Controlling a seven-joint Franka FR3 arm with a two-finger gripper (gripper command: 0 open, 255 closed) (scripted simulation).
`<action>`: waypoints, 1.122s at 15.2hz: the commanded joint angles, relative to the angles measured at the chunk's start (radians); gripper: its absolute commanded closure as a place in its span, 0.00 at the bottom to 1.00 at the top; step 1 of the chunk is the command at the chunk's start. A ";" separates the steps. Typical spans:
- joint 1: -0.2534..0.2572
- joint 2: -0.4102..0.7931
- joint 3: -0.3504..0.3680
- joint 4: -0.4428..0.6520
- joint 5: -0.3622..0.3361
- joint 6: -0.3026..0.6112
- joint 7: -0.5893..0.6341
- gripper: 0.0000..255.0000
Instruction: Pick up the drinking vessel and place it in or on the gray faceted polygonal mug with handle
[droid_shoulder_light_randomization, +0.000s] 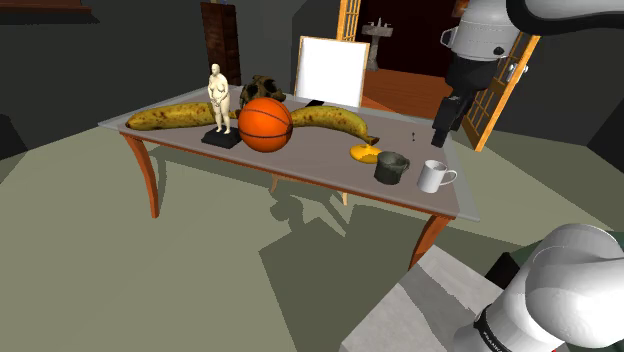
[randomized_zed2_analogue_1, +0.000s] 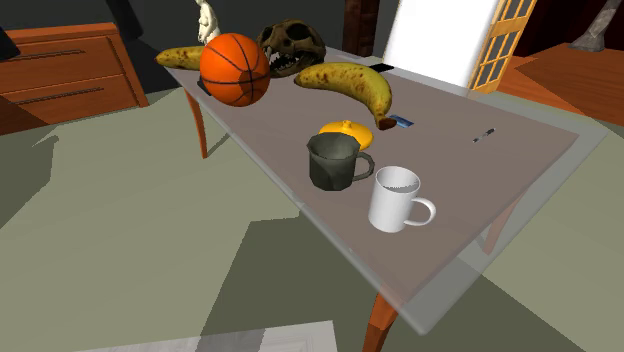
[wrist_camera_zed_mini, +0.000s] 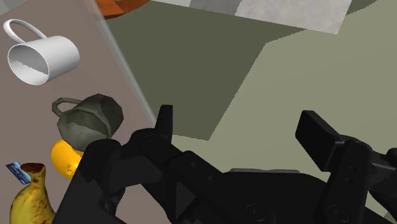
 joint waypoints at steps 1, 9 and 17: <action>0.000 0.000 0.000 0.000 0.000 0.000 0.000 0.00; -0.050 0.055 -0.171 -0.112 -0.086 0.198 -0.131 0.00; -0.087 0.205 -0.351 -0.142 -0.140 0.410 -0.265 0.00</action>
